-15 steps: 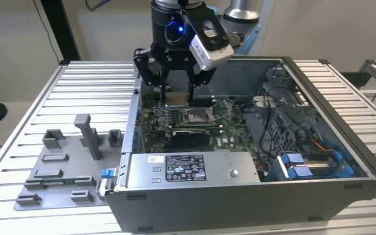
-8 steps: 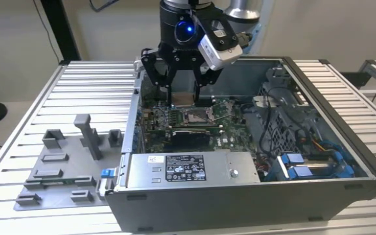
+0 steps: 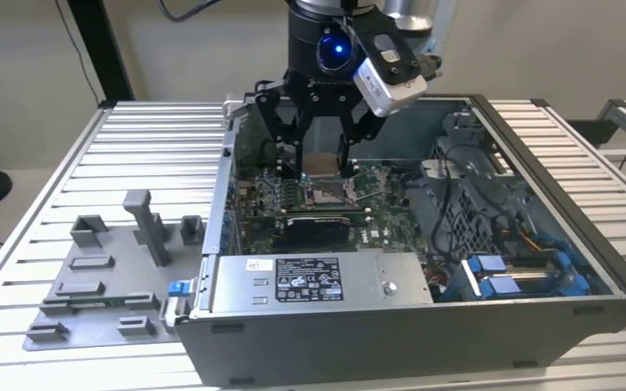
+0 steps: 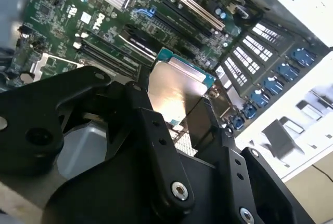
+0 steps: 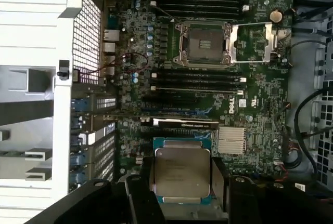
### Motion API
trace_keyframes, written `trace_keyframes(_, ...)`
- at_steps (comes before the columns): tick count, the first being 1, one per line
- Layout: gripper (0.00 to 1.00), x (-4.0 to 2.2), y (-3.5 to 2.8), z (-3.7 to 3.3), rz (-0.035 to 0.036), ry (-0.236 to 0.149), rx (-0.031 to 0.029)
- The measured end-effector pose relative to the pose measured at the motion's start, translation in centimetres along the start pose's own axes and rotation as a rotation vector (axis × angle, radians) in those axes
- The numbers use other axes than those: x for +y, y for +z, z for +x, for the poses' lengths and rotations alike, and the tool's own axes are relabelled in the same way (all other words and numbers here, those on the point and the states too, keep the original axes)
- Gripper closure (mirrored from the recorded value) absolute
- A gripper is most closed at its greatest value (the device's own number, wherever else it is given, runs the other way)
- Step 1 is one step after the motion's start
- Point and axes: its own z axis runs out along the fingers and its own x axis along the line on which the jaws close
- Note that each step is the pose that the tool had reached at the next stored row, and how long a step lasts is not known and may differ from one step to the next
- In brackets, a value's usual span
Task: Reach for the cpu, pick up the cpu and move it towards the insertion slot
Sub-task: 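Pick up the cpu and move it towards the insertion slot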
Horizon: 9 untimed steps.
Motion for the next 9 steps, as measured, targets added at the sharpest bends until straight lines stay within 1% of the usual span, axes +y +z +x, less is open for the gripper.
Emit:
trace_keyframes(3, 1.0, -0.02, 0.01, -1.13, 0.0, 0.0, 0.001)
trace_keyframes(9, 1.0, -0.07, 0.05, -3.36, -0.0002, 0.0, 0.0055)
